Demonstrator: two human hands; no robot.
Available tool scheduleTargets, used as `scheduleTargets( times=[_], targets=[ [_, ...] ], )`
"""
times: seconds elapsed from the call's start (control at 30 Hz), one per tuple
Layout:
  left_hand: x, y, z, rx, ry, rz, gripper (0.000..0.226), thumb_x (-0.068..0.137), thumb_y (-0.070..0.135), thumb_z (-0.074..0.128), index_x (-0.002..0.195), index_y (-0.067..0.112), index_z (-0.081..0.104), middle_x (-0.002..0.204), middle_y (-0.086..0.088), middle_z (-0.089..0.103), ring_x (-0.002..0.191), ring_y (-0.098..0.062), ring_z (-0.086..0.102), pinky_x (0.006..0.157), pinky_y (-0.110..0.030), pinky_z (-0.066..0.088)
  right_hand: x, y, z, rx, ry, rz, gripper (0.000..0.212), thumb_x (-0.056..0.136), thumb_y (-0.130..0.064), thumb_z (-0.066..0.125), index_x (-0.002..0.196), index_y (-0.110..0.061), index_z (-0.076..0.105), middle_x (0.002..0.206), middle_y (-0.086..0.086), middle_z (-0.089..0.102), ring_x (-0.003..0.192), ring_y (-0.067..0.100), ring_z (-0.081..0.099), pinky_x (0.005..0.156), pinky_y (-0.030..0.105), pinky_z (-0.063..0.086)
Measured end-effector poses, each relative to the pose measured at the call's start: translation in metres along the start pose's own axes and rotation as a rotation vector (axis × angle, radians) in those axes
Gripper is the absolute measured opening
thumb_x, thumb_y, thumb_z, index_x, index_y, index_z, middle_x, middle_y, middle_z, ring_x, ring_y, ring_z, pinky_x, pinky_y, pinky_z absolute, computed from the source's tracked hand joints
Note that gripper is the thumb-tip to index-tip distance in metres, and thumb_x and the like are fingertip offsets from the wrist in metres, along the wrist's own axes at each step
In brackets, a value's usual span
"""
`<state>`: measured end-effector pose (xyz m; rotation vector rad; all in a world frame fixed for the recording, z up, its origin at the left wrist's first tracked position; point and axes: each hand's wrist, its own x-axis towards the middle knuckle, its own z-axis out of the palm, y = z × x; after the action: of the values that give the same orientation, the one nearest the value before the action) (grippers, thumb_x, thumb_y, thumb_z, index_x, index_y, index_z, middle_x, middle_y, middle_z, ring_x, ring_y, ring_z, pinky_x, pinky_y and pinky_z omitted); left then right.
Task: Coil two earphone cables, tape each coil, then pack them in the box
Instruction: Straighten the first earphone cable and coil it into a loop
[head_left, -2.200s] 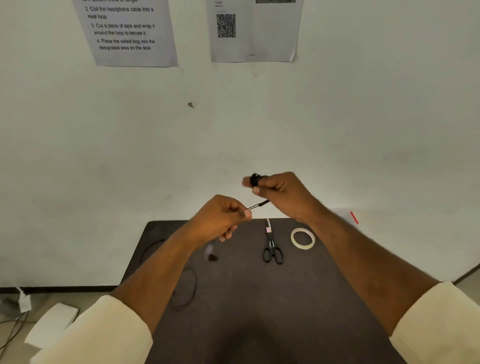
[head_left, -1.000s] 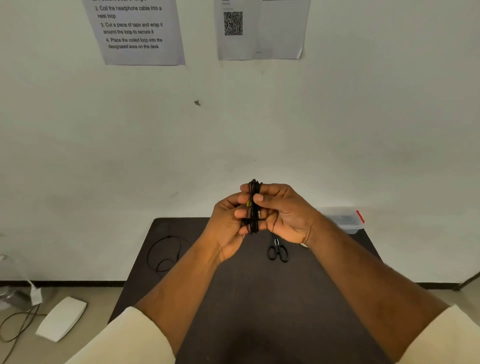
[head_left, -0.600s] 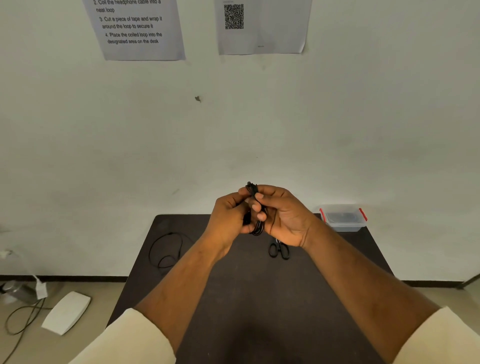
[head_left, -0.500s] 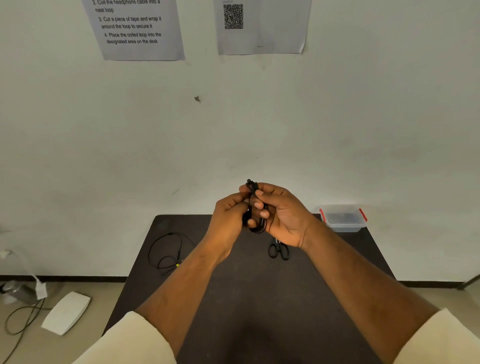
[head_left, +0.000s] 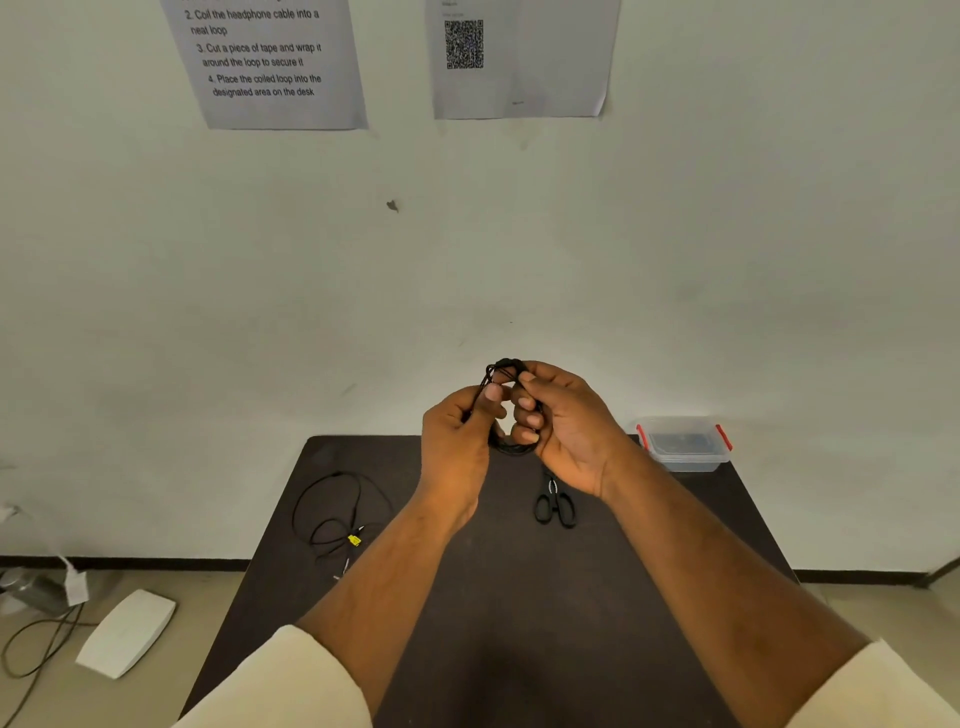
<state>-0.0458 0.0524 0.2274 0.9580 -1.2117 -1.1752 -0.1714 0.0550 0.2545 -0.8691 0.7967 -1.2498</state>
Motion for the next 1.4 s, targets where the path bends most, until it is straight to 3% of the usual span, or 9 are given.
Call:
scheduleTargets(
  times=[0.2, 0.47, 0.67, 0.77, 0.93, 1.07, 1.2, 1.3, 1.4],
  targets=[
    [0.002, 0.002, -0.011, -0.023, -0.102, -0.096, 0.03, 0.096, 0.035, 0.053, 0.078, 0.02, 0.072, 0.067, 0.002, 0.056, 0.062, -0.01, 0.051, 0.053, -0.024, 0.04, -0.002, -0.003, -0.009, -0.137, 0.0, -0.036, 0.027, 0.1, -0.017, 0.048, 0.095, -0.007, 0.072, 0.062, -0.002, 0.04, 0.053, 0.009, 0.034, 0.05, 0.024, 0.038],
    [0.009, 0.003, -0.01, -0.044, -0.145, -0.142, 0.038, 0.1, 0.033, 0.047, 0.07, 0.018, 0.065, 0.064, 0.002, 0.054, 0.065, -0.014, 0.05, 0.056, -0.026, 0.042, -0.008, -0.004, -0.034, -0.815, -0.031, -0.174, 0.024, 0.097, -0.024, 0.055, 0.091, -0.04, 0.072, 0.093, -0.007, 0.071, 0.076, 0.004, 0.061, 0.094, 0.044, 0.052],
    [0.002, -0.006, 0.009, -0.252, -0.305, -0.345, 0.039, 0.1, 0.032, 0.046, 0.07, 0.019, 0.067, 0.067, 0.001, 0.052, 0.065, -0.013, 0.048, 0.063, -0.027, 0.042, -0.015, 0.0, -0.046, -0.511, 0.1, -0.201, 0.03, 0.1, -0.022, 0.05, 0.082, -0.03, 0.073, 0.082, -0.01, 0.068, 0.091, 0.014, 0.062, 0.097, 0.049, 0.047],
    [-0.006, -0.017, 0.028, -0.242, -0.349, -0.373, 0.036, 0.1, 0.034, 0.045, 0.073, 0.021, 0.065, 0.074, 0.001, 0.059, 0.069, -0.015, 0.052, 0.062, -0.03, 0.039, -0.019, 0.003, -0.051, -0.303, 0.15, -0.162, 0.023, 0.099, -0.025, 0.051, 0.102, -0.027, 0.073, 0.081, -0.012, 0.064, 0.095, 0.019, 0.054, 0.088, 0.046, 0.045],
    [-0.018, -0.033, 0.068, -0.012, -0.138, -0.262, 0.035, 0.102, 0.032, 0.043, 0.09, 0.011, 0.068, 0.088, -0.005, 0.068, 0.081, -0.012, 0.061, 0.071, -0.027, 0.047, -0.024, 0.01, -0.066, -0.068, 0.194, -0.122, 0.031, 0.098, -0.02, 0.052, 0.128, -0.02, 0.061, 0.103, -0.008, 0.072, 0.091, 0.007, 0.068, 0.077, 0.023, 0.055],
    [-0.025, -0.047, 0.095, 0.304, 0.0, -0.086, 0.034, 0.102, 0.029, 0.042, 0.086, 0.007, 0.062, 0.081, -0.009, 0.06, 0.075, -0.015, 0.054, 0.068, -0.035, 0.043, -0.03, 0.011, -0.082, -0.069, 0.18, -0.121, 0.019, 0.098, -0.015, 0.052, 0.094, -0.012, 0.071, 0.13, -0.012, 0.062, 0.114, 0.002, 0.06, 0.092, 0.019, 0.05],
    [-0.03, -0.054, 0.107, 0.542, -0.023, -0.155, 0.026, 0.097, 0.037, 0.038, 0.101, 0.03, 0.063, 0.11, 0.011, 0.059, 0.105, -0.014, 0.057, 0.095, -0.048, 0.044, -0.035, 0.01, -0.094, -0.054, 0.124, -0.112, 0.021, 0.098, -0.013, 0.05, 0.089, -0.009, 0.068, 0.122, -0.002, 0.068, 0.12, 0.011, 0.058, 0.102, 0.033, 0.046],
    [-0.034, -0.051, 0.104, 0.248, -0.029, -0.267, 0.037, 0.1, 0.035, 0.039, 0.133, 0.044, 0.05, 0.138, 0.016, 0.053, 0.13, -0.005, 0.045, 0.115, -0.045, 0.027, -0.034, 0.012, -0.097, -0.035, 0.109, -0.099, 0.027, 0.098, -0.014, 0.05, 0.084, -0.017, 0.073, 0.121, -0.002, 0.069, 0.119, 0.011, 0.059, 0.106, 0.041, 0.043],
    [-0.035, -0.051, 0.092, 0.498, 0.054, -0.176, 0.043, 0.101, 0.042, 0.034, 0.143, 0.046, 0.033, 0.15, 0.021, 0.036, 0.139, 0.001, 0.024, 0.118, -0.051, -0.004, -0.031, 0.014, -0.095, -0.029, 0.115, -0.08, 0.031, 0.097, -0.017, 0.053, 0.077, -0.025, 0.075, 0.122, -0.004, 0.068, 0.123, 0.014, 0.056, 0.109, 0.045, 0.039]
  ],
)
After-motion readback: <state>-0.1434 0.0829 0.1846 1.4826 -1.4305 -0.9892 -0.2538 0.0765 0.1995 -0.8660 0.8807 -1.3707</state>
